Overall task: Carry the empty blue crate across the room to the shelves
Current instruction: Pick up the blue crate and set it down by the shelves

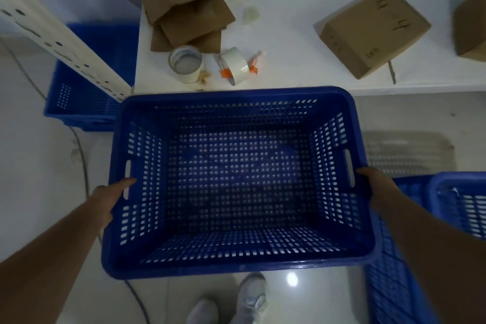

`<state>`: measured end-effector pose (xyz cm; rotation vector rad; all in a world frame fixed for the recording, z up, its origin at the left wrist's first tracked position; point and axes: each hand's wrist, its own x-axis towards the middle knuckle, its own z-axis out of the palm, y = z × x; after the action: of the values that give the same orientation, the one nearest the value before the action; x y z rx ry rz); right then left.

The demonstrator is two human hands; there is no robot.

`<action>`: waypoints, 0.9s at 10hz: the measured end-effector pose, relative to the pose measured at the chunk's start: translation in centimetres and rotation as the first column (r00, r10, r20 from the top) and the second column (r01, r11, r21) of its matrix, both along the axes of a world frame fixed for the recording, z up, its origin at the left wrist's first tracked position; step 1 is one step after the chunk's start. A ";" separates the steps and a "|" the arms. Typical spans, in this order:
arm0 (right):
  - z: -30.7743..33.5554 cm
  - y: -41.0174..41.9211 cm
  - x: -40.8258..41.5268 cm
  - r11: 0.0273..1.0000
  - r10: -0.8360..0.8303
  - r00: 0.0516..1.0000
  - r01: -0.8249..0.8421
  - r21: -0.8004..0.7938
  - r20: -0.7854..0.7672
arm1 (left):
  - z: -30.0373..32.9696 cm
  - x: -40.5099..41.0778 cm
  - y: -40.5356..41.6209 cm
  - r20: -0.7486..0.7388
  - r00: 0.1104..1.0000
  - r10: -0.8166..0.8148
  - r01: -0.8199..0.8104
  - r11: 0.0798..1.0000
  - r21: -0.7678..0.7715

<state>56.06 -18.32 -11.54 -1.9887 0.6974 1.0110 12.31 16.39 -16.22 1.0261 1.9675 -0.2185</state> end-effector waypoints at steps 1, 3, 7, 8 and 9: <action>-0.6 0.2 0.0 0.997 0.067 0.998 -0.067 -0.036 0.011 | -2.6 -1.4 0.4 -0.020 0.998 -0.067 0.065 0.993 -0.094; 3.7 1.6 -4.3 0.942 0.322 0.935 -0.300 -0.150 0.149 | 7.4 6.5 -3.7 -0.152 0.853 -0.500 0.501 0.865 -0.033; 13.1 -11.4 -6.4 0.993 0.049 0.969 -0.022 -0.112 0.242 | 17.9 28.1 -16.1 0.152 0.470 -0.869 0.879 0.477 0.013; 13.8 -20.8 -5.6 0.967 -0.152 0.945 0.204 -0.156 0.291 | 18.8 33.6 -22.6 0.196 0.333 -0.922 0.931 0.355 0.086; 13.8 -30.2 -5.4 0.903 -0.304 0.901 0.376 -0.207 0.310 | 18.3 38.6 -29.6 0.194 0.219 -0.956 0.966 0.241 0.095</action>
<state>50.64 -48.56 2.30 -2.0757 1.0260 0.4396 50.95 -13.21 2.13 2.0641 0.8034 -0.8014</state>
